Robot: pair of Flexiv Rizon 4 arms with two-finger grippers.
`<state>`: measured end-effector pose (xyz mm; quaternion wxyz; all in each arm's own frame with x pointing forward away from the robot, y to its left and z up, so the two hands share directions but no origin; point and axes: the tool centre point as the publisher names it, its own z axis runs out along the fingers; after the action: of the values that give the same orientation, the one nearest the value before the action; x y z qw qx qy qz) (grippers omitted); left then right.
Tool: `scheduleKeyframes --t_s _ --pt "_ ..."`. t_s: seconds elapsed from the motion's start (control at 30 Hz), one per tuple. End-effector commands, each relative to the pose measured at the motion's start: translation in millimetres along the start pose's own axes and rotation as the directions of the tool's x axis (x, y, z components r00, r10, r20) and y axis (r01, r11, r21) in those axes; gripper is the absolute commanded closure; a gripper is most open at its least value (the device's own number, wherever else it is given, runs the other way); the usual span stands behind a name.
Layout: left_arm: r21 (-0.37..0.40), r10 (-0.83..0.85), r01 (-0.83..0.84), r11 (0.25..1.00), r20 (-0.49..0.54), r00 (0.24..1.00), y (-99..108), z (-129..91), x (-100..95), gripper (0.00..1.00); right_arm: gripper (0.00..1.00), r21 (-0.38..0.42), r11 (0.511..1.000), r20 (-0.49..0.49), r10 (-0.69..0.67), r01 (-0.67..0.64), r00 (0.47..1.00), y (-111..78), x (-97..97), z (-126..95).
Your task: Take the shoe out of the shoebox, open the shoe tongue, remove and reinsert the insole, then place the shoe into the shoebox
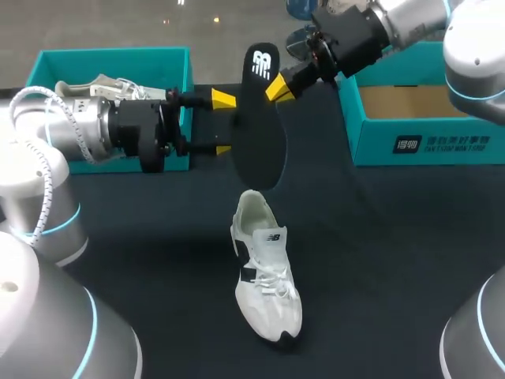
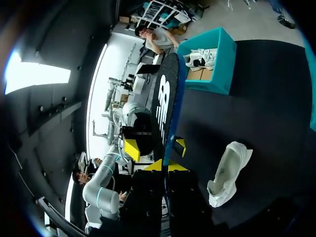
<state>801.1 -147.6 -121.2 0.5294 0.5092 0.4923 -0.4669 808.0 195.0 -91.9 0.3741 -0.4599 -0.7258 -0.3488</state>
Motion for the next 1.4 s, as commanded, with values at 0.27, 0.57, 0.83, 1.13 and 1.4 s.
scheduleKeyframes --t_s 0.27,0.57,0.83,1.13,1.4 --pt "-0.012 0.019 -0.019 1.0 0.023 1.0 -5 7 -3.9 1.0 1.0 0.069 0.998 -0.022 -0.008 0.01 1.0 19.0 6.0 20" --pt "-0.01 0.017 -0.017 1.0 0.029 0.999 -7 7 -3.0 1.0 1.0 0.065 0.998 -0.034 0.005 -0.003 0.999 13.1 2.6 22" --pt "-0.013 0.023 -0.022 1.0 0.029 0.999 -8 6 -2.2 1.0 0.0 0.021 1.0 0.016 -0.005 0.005 1.0 11.1 5.3 17" --pt "-0.007 0.01 -0.01 1.0 0.012 1.0 -8 4 7.4 1.0 0.0 -0.016 0.998 0.294 -0.053 0.061 0.954 -4.6 25.1 -17" --pt "-0.007 -0.03 0.03 1.0 -0.01 1.0 -7 4 24.1 1.0 0.0 0.014 0.993 0.467 -0.108 0.115 0.877 -9.8 51.1 -39"
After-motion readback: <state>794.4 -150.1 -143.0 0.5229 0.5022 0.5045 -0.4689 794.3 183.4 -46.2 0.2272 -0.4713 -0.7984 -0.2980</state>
